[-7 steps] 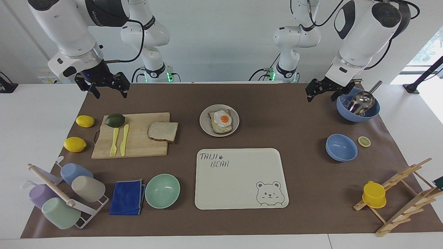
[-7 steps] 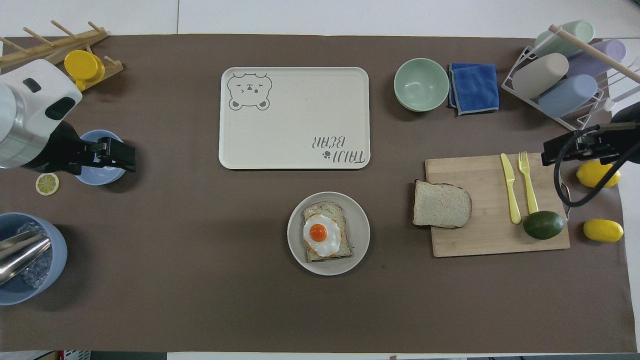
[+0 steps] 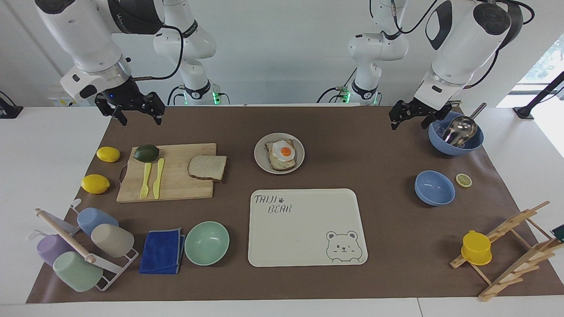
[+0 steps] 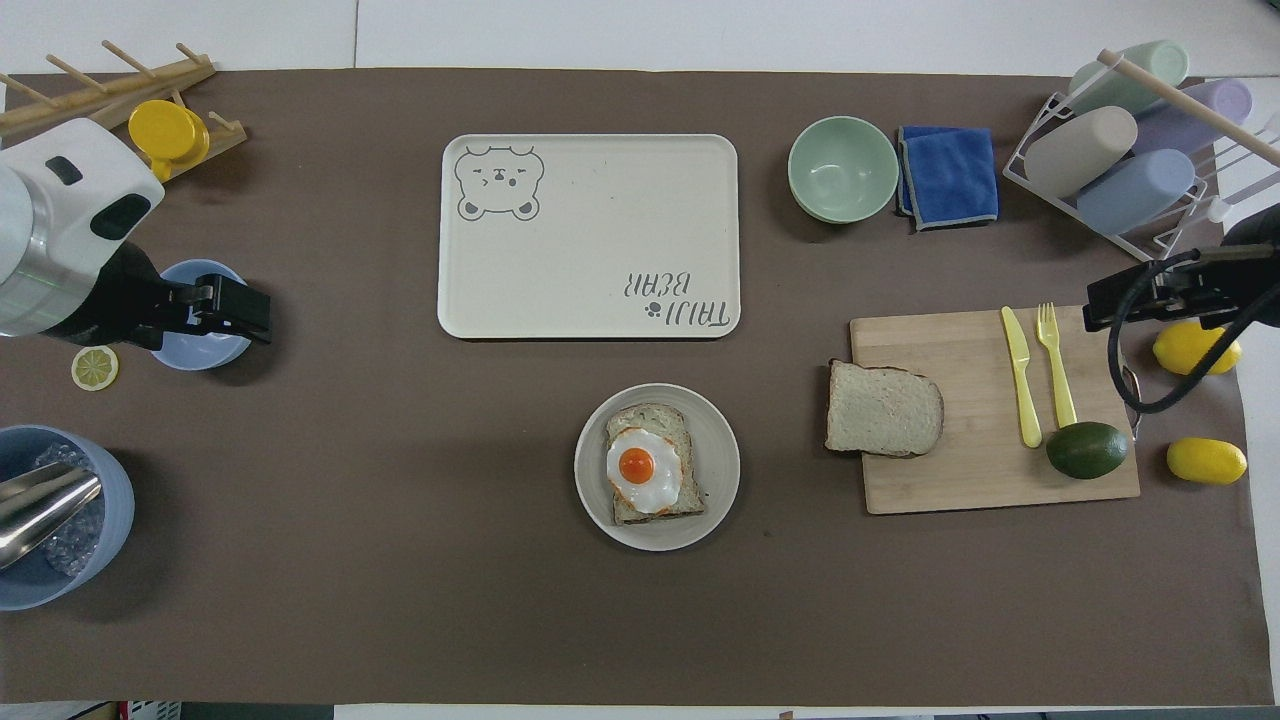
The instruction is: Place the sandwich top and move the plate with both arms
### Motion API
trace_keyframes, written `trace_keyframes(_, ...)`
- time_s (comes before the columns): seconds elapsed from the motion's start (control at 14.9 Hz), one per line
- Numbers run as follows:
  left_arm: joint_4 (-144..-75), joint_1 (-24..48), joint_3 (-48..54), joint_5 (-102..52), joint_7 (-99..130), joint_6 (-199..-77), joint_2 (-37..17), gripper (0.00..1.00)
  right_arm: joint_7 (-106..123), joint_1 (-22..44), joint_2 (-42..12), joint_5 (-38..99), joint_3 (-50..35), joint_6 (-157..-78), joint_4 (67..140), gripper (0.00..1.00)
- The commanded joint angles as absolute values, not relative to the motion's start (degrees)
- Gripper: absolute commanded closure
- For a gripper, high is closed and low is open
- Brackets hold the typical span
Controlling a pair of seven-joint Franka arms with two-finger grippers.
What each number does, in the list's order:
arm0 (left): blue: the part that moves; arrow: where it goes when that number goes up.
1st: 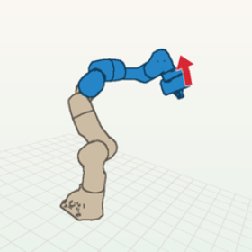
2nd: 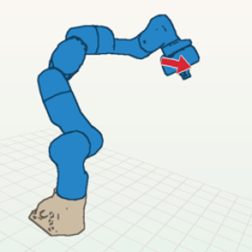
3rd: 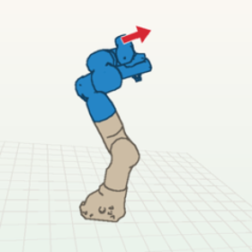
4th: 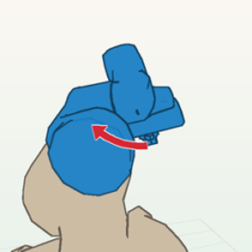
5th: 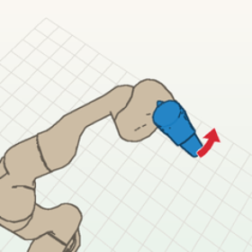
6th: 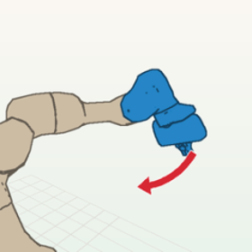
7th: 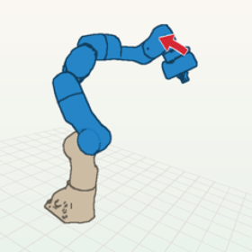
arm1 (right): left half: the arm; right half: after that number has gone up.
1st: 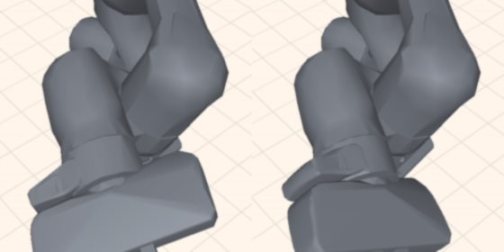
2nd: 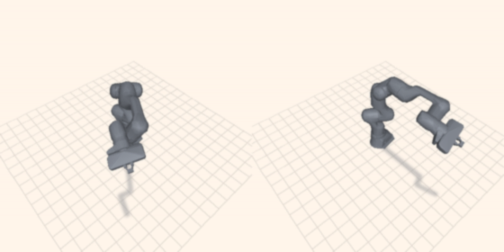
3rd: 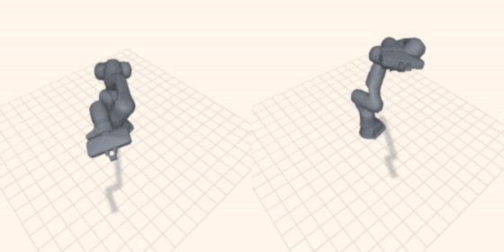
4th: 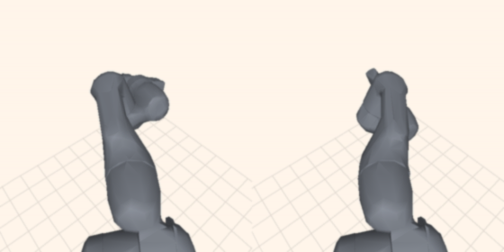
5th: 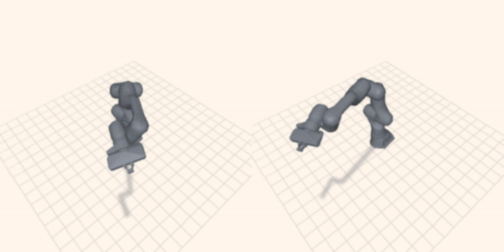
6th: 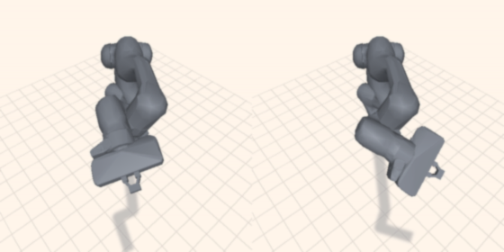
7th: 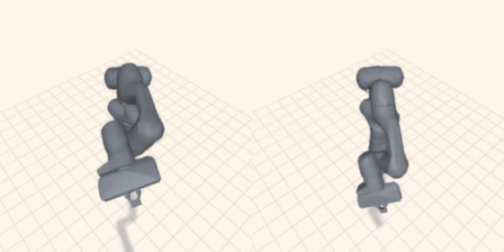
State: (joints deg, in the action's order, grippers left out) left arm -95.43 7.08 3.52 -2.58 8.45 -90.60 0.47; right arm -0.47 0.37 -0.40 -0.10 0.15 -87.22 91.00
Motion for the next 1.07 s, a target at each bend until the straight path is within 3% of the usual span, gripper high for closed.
trace_keyframes(0.0, -95.7, 6.9, 3.4, -2.7, 8.2, -90.8, 1.2, 0.0, 0.7, -0.2, 0.8, 1.1, -0.3, -86.1, 90.9, 0.0)
trace_keyframes(0.33, -95.7, 6.9, 3.4, -2.7, 8.2, -90.7, 1.2, 0.0, -1.5, 4.4, 1.8, -1.2, -1.1, -94.0, 97.1, 0.0)
trace_keyframes(0.67, -95.7, 6.9, 3.4, -2.7, 8.2, -90.7, 1.2, 0.0, -20.4, 17.4, -10.1, -11.6, -1.2, -101.0, 97.8, 0.0)
trace_keyframes(0.87, -95.7, 6.9, 3.4, -2.7, 8.2, -90.7, 1.2, 0.0, -25.1, 18.8, -14.8, -11.5, -1.6, -114.0, 103.4, 0.0)
trace_keyframes(1.0, -95.7, 6.9, 3.4, -2.7, 8.2, -90.7, 1.2, 0.0, -29.2, 22.0, -19.8, -12.1, -1.5, -117.1, 104.0, 0.0)
